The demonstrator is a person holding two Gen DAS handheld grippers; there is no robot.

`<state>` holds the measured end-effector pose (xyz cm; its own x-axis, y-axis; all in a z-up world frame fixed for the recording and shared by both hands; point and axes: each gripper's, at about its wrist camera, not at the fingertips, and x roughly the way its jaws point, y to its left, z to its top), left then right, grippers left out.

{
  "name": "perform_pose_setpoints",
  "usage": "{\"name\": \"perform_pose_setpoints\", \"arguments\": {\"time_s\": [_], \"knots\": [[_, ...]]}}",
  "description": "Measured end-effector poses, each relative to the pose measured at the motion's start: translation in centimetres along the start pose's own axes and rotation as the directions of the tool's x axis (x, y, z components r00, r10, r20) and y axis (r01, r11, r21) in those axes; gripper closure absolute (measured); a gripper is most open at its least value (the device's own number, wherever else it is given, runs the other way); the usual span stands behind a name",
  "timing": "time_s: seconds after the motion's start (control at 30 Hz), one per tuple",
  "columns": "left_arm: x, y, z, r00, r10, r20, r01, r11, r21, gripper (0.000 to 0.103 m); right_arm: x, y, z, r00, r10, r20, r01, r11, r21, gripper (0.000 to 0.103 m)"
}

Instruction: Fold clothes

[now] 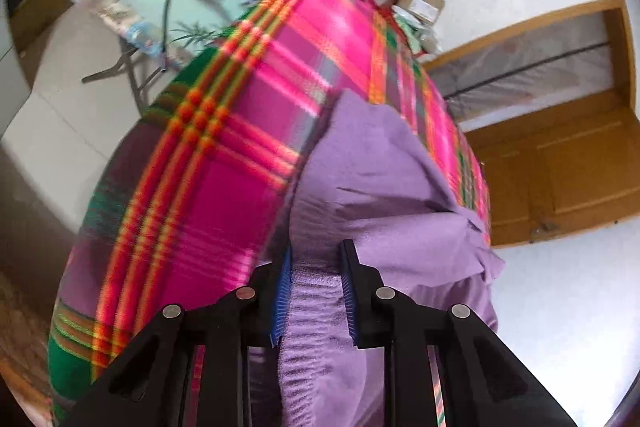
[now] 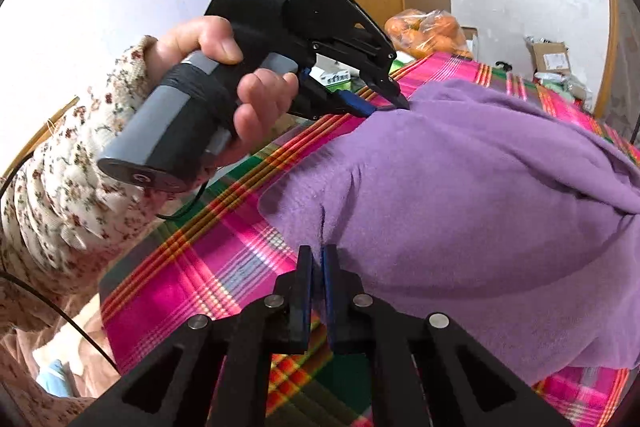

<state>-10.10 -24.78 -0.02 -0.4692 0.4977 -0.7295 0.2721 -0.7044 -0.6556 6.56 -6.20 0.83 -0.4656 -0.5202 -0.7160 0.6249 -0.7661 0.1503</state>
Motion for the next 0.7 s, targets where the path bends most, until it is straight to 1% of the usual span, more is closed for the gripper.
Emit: {"name": "perform_pose_setpoints", "arguments": {"time_s": [0.03,0.07,0.1,0.2,0.33,0.4,0.43,0.53,0.57,0.63,0.67,0.7], "knots": [[0.2,0.2,0.0,1.0,0.011,-0.002,-0.011,1.0,-0.003,0.096,0.4,0.2,0.0,1.0,0.004,-0.009,-0.004,1.0,-0.009,0.098],[0.2,0.2,0.1,0.999,0.032,0.01,-0.032,0.999,-0.002,0.1,0.6,0.5,-0.1,1.0,0.006,-0.016,-0.007,1.0,-0.011,0.098],[0.3,0.2,0.2,0.998,0.052,0.021,-0.052,0.999,0.0,0.1,0.9,0.8,-0.1,1.0,0.014,-0.023,-0.014,1.0,-0.011,0.098],[0.5,0.4,0.3,0.999,0.037,0.014,-0.037,0.999,-0.022,0.1,2.0,1.0,-0.4,0.999,0.008,-0.05,-0.009,1.0,-0.019,0.098],[1.3,-0.5,-0.4,0.997,0.072,0.034,-0.073,0.997,0.02,0.099,3.1,-0.6,-0.3,0.997,0.024,-0.075,-0.023,1.0,0.008,0.098],[1.3,-0.2,-0.3,0.998,0.06,0.023,-0.06,0.998,-0.004,0.099,3.1,-1.0,-0.3,0.996,0.031,-0.083,-0.03,0.999,0.018,0.097],[1.3,-0.1,-0.3,0.998,0.053,0.021,-0.053,0.999,-0.008,0.099,3.3,-1.3,0.2,0.996,0.035,-0.076,-0.033,0.999,0.022,0.096],[1.2,-0.1,-0.6,0.999,0.05,0.013,-0.05,0.999,-0.009,0.095,3.1,-1.5,0.2,0.995,0.047,-0.083,-0.045,0.999,0.026,0.092],[1.0,0.1,-0.8,0.998,0.063,0.012,-0.063,0.998,-0.008,0.089,3.0,-1.5,0.1,0.995,0.046,-0.083,-0.044,0.999,0.025,0.091],[0.6,0.5,-1.4,0.997,0.076,0.013,-0.076,0.997,-0.003,0.084,2.8,-1.5,-0.2,0.995,0.049,-0.082,-0.047,0.999,0.025,0.084],[0.4,0.7,-1.7,0.997,0.082,0.014,-0.082,0.997,-0.001,0.083,2.3,-1.7,-0.3,0.996,0.047,-0.073,-0.045,0.999,0.029,0.079],[0.1,0.9,-2.2,0.997,0.08,0.009,-0.08,0.997,-0.004,0.083,1.9,-1.9,-0.4,0.997,0.046,-0.064,-0.044,0.998,0.033,0.076]]}}
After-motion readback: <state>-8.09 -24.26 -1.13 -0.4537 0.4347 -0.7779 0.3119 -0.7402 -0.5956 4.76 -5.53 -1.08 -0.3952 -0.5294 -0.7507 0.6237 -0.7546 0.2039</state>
